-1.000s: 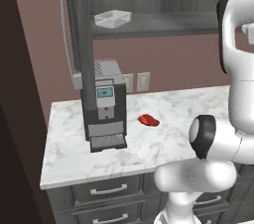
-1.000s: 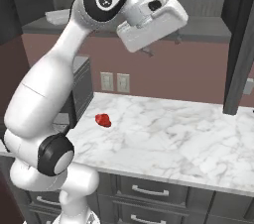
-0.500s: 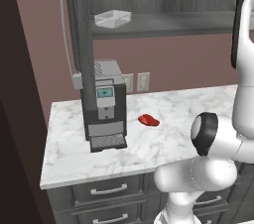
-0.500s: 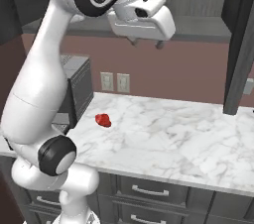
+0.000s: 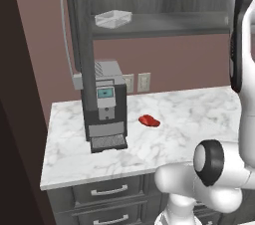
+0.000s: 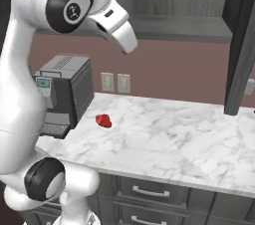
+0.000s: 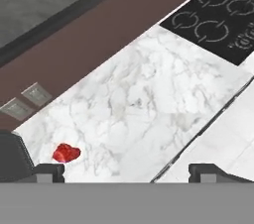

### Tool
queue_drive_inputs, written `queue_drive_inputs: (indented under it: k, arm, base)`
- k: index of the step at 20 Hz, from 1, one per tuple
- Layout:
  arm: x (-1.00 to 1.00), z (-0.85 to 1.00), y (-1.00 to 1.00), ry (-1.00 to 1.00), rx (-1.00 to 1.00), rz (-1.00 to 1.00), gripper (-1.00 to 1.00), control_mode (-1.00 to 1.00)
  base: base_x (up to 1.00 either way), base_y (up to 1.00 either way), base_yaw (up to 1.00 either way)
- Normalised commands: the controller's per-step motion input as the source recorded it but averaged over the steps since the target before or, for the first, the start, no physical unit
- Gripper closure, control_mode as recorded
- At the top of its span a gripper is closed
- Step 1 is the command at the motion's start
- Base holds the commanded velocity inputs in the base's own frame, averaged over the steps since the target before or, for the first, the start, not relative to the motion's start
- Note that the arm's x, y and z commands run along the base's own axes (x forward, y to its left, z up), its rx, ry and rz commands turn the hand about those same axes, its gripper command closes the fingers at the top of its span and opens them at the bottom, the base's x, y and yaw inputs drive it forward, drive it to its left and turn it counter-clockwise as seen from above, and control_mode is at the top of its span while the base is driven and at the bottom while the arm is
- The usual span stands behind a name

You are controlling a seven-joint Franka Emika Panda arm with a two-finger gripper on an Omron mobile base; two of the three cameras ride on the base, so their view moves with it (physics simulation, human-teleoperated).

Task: Retrieve the tupperware from the cabinet, then place the raw meat into the tupperware to avoid contamination.

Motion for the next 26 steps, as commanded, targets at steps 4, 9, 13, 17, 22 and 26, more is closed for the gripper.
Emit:
queue_drive_inputs:
  k: [4, 9, 13, 17, 22, 26]
  arm:
    - [0.0, 0.08, 0.5, -0.3, 0.21, -0.17, -1.0, -1.0]
    - [-0.05, 0.12, 0.66, -0.31, 0.24, -0.09, -1.0, -1.0]
    - [0.18, 0.25, 0.72, -0.14, 0.01, 0.06, -1.0, -1.0]
    - [0.44, 0.28, 0.59, -0.1, -0.08, 0.2, -1.0, -1.0]
    - [0.51, 0.34, 0.34, -0.03, -0.07, 0.17, -1.0, -1.0]
    - [0.47, 0.15, 0.38, -0.01, -0.05, 0.16, -1.0, -1.0]
  base:
    - [0.0, 0.0, 0.0]
    - [0.0, 0.0, 0.0]
    - [0.0, 0.0, 0.0]
    - [0.0, 0.0, 0.0]
    - [0.0, 0.0, 0.0]
    - [0.0, 0.0, 0.0]
